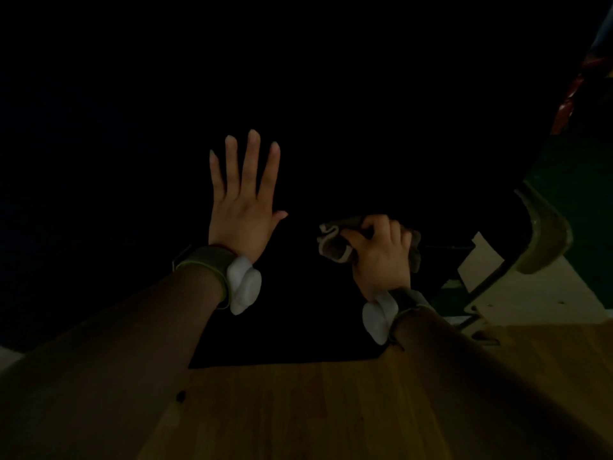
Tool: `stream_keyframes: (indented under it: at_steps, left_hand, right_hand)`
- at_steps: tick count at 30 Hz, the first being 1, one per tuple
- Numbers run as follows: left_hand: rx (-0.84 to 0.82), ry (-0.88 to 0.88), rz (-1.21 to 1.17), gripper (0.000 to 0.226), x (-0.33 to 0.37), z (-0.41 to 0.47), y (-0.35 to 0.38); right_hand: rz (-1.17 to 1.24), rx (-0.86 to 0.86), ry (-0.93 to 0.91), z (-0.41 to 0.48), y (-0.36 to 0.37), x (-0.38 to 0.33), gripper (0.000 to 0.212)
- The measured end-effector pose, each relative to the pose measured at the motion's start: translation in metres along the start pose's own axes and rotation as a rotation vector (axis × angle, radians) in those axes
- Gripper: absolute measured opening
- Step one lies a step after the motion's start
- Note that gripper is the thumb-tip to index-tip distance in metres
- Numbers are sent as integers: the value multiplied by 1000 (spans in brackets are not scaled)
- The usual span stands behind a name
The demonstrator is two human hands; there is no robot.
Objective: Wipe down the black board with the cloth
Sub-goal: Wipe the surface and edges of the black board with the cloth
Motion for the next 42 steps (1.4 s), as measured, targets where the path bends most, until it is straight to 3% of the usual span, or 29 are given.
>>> stream_keyframes:
  at_steps: [4, 8, 14, 16, 22, 26, 33, 42]
  left_hand:
    - [-10, 6, 3, 109, 2, 0, 1]
    - [-13, -2, 2, 110, 5, 1, -2]
    - [-72, 4, -13, 105, 6, -1, -13]
    - [-82, 19, -38, 103, 5, 0, -20]
    - [-182, 17, -3, 101, 6, 0, -40]
    - [-233, 10, -31, 90, 5, 4, -60]
    - [-155, -62, -127, 74, -7, 41, -113]
    - [-130, -185, -163, 76, -23, 107, -164]
  right_hand:
    - [16, -117, 49, -9, 9, 3, 35]
    - [27, -249, 50, -8, 11, 7, 27]
    - [-139, -573, -16, -6, 19, 14, 41]
    - [-132, -598, -15, -5, 12, 14, 44]
    - [80, -328, 172, 7, -30, 12, 42]
    - [293, -272, 305, 28, -54, 8, 45]
    - [306, -153, 240, 77, -97, -14, 47]
    - [288, -40, 108, 147, -179, -57, 49]
Point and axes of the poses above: each hand's wrist, its own z-axis towards the middle knuckle, its own y-axis out of the palm, x = y × z, the point moved 5 cm from there along z, towards the middle knuckle, and after that the axes turned 12 degrees about x, right-handed, at the moved point
